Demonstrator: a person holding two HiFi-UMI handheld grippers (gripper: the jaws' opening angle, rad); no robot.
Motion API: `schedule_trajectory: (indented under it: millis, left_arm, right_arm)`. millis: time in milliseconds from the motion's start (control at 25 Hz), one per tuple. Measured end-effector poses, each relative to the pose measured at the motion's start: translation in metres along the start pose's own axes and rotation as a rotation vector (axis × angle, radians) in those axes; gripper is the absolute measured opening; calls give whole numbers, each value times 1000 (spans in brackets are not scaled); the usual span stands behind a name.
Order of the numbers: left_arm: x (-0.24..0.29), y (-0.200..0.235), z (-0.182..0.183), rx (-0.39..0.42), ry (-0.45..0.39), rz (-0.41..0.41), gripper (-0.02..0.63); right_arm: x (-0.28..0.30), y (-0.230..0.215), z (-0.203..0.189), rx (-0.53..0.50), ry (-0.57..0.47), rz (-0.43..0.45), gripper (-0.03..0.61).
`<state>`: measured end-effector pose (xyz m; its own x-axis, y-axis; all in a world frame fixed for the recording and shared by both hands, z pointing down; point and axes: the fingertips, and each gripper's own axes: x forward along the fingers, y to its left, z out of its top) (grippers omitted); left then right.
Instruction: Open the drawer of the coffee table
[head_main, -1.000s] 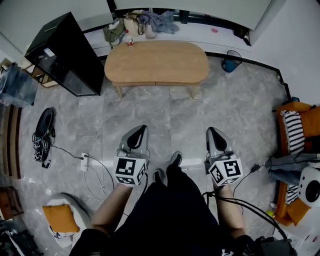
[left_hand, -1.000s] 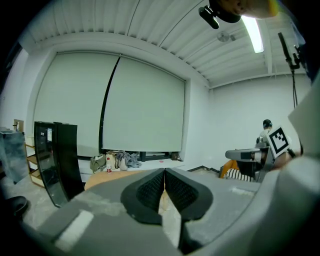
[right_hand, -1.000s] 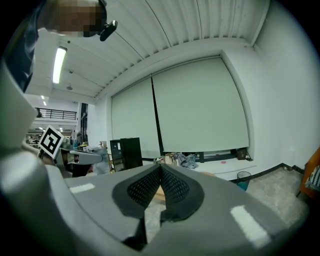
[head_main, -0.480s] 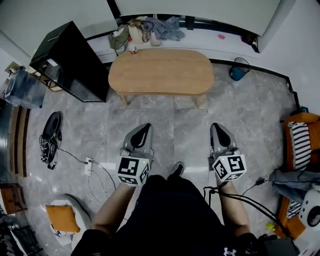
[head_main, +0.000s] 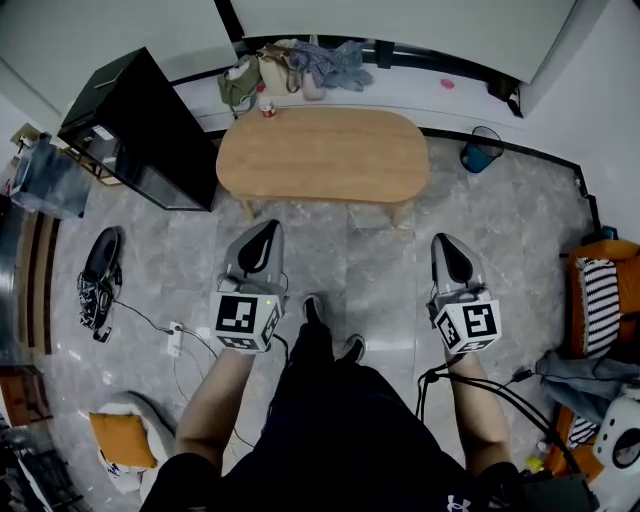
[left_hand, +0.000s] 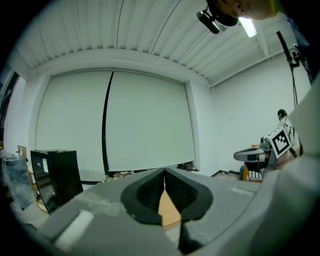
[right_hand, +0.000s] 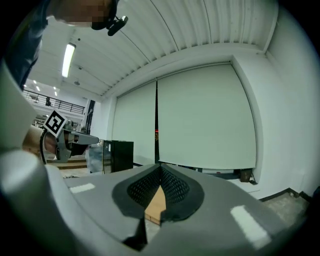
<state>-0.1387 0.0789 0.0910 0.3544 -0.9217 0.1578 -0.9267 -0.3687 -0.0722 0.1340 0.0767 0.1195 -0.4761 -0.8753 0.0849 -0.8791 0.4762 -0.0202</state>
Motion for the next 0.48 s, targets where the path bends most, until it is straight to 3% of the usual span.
schedule_trajectory:
  millis: [480]
  left_arm:
    - [101,74,20,19,-59,-46,5]
  right_arm:
    - [102,-34,27,-133,12,-40,3]
